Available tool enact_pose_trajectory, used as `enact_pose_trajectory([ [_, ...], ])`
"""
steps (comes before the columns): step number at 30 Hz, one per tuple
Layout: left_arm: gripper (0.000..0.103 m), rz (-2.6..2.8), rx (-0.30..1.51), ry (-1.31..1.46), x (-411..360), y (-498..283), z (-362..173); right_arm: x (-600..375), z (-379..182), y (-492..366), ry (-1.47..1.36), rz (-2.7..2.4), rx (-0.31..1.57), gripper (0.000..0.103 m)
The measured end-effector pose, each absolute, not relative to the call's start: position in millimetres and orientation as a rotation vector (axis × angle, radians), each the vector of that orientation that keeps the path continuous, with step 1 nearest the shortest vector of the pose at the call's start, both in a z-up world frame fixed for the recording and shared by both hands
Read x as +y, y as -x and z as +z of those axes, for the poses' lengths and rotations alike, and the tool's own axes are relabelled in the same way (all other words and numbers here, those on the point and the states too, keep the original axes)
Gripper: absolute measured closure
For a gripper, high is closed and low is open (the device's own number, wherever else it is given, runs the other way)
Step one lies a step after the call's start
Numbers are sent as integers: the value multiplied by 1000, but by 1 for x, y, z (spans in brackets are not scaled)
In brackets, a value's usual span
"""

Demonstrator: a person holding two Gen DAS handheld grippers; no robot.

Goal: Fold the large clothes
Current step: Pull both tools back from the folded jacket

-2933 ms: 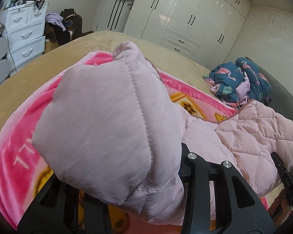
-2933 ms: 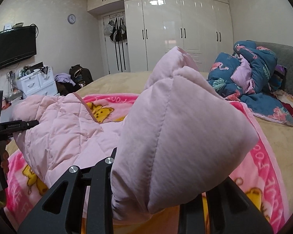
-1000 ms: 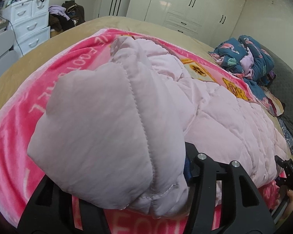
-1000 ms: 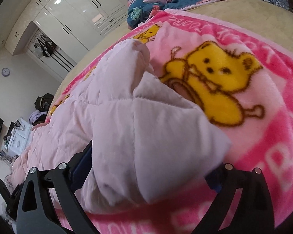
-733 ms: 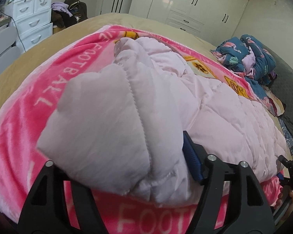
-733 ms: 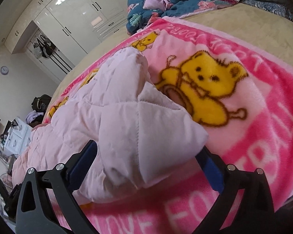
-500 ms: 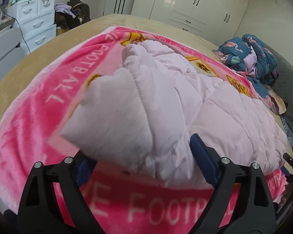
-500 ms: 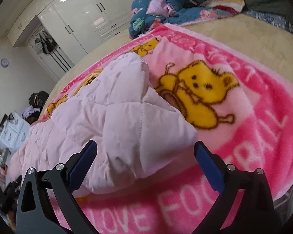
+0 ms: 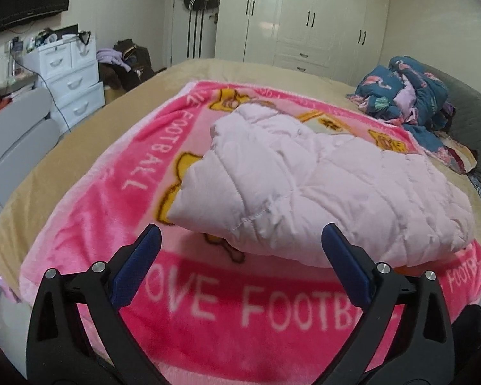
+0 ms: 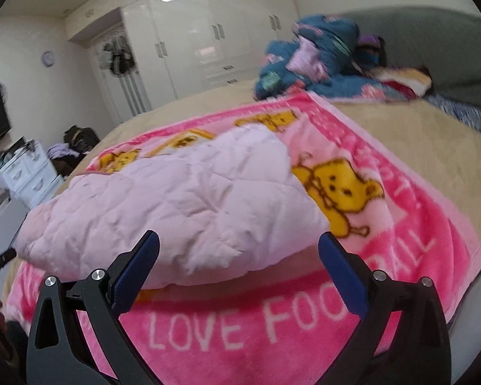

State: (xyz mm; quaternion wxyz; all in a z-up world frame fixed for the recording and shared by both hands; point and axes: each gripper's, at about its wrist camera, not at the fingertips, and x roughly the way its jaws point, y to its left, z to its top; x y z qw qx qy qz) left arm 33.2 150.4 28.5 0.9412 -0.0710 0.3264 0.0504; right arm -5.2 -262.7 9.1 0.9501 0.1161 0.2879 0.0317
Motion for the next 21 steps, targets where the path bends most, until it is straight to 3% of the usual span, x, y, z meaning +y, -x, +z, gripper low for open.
enact_pose_trajectory([
  [21, 9, -80, 608, 109, 68, 14, 41, -197, 37, 68, -88, 247, 572, 4],
])
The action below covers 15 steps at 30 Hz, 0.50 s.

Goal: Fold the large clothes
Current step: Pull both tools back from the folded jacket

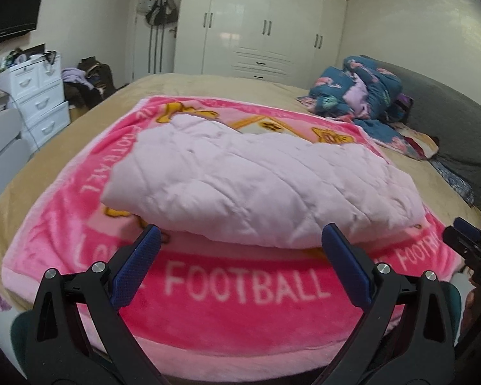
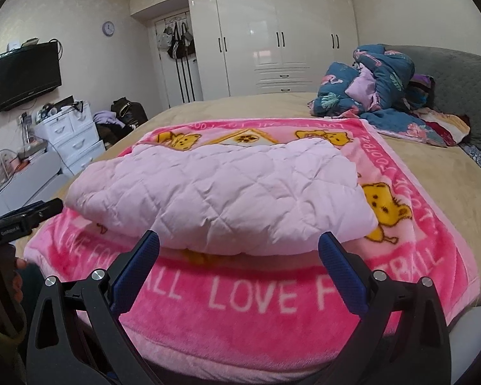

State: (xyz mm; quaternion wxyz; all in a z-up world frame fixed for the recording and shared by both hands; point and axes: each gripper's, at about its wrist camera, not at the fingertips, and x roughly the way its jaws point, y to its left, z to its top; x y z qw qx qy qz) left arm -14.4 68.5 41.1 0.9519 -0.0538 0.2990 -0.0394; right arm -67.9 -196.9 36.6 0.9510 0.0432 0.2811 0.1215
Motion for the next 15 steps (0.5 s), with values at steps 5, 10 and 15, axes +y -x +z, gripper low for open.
enact_pose_trajectory([
  [5, 9, -106, 621, 77, 45, 22, 31, -185, 24, 75, -74, 255, 623, 4],
  [10, 9, -117, 632, 59, 34, 25, 26, -182, 12, 78, -90, 263, 653, 4],
  [15, 9, -115, 632, 60, 33, 26, 24, -181, 13, 78, -111, 275, 649, 4],
])
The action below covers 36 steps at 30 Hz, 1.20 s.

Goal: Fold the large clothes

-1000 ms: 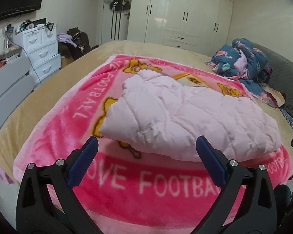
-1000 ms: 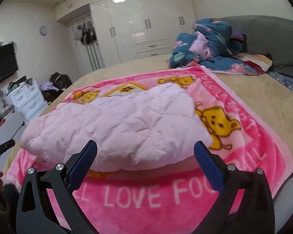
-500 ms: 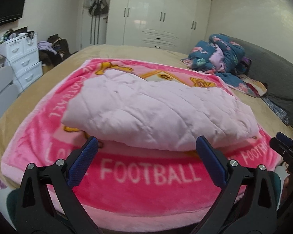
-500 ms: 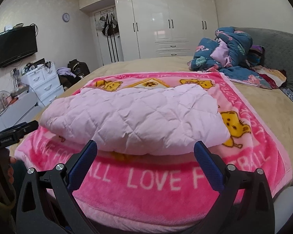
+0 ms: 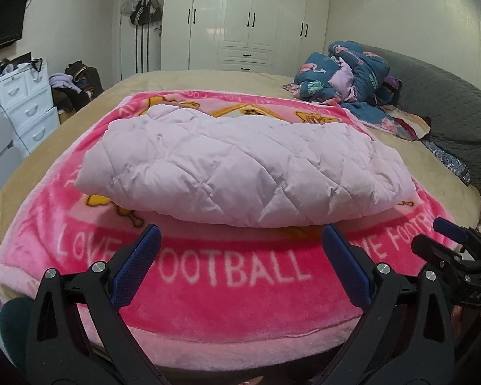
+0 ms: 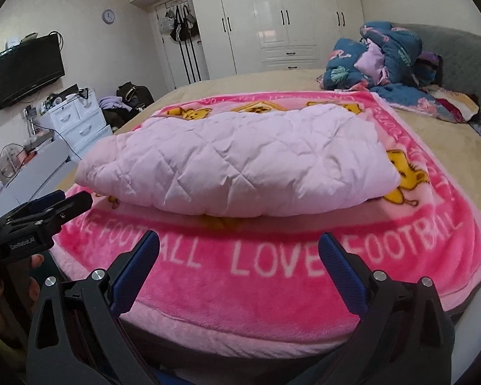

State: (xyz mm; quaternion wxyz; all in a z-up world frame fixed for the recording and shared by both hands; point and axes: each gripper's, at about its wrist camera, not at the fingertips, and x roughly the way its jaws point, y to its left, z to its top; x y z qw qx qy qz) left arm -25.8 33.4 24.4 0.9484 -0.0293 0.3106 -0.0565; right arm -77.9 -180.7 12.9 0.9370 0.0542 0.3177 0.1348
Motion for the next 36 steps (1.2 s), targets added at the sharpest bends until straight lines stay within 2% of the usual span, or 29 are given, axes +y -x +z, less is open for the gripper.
enact_pose_trajectory([
  [36, 9, -68, 636, 64, 39, 25, 28, -180, 12, 76, -102, 282, 649, 4],
])
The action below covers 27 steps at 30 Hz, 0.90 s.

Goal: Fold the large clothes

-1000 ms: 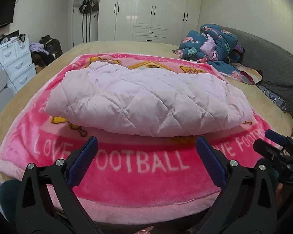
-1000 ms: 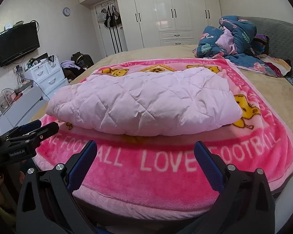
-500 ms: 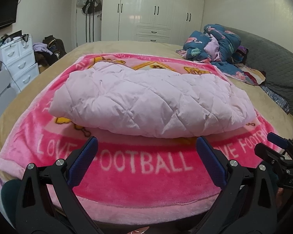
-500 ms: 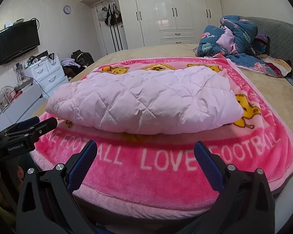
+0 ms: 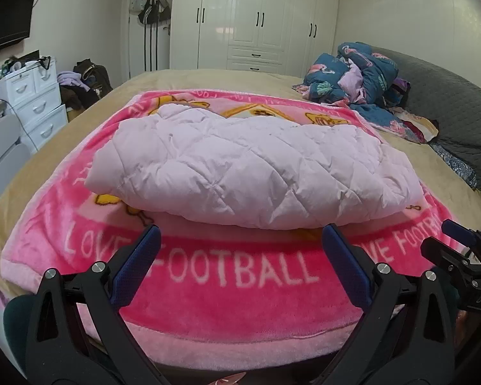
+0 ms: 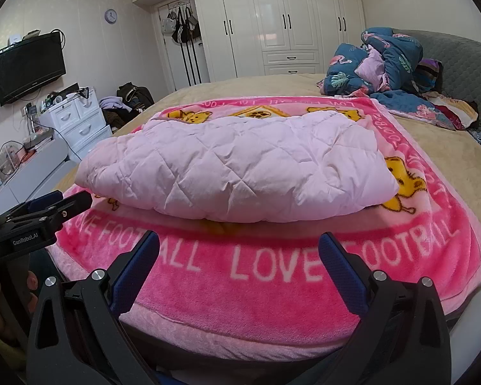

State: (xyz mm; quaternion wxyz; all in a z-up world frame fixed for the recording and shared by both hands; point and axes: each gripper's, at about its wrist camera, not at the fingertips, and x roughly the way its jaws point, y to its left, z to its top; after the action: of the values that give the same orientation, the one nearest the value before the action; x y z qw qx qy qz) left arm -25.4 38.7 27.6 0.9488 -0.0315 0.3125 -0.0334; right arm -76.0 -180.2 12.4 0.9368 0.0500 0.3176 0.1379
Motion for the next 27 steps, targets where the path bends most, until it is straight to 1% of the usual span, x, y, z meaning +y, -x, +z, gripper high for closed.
enact_pose_trajectory([
  [27, 9, -61, 636, 57, 42, 26, 29, -179, 15, 77, -87, 284, 645, 4],
])
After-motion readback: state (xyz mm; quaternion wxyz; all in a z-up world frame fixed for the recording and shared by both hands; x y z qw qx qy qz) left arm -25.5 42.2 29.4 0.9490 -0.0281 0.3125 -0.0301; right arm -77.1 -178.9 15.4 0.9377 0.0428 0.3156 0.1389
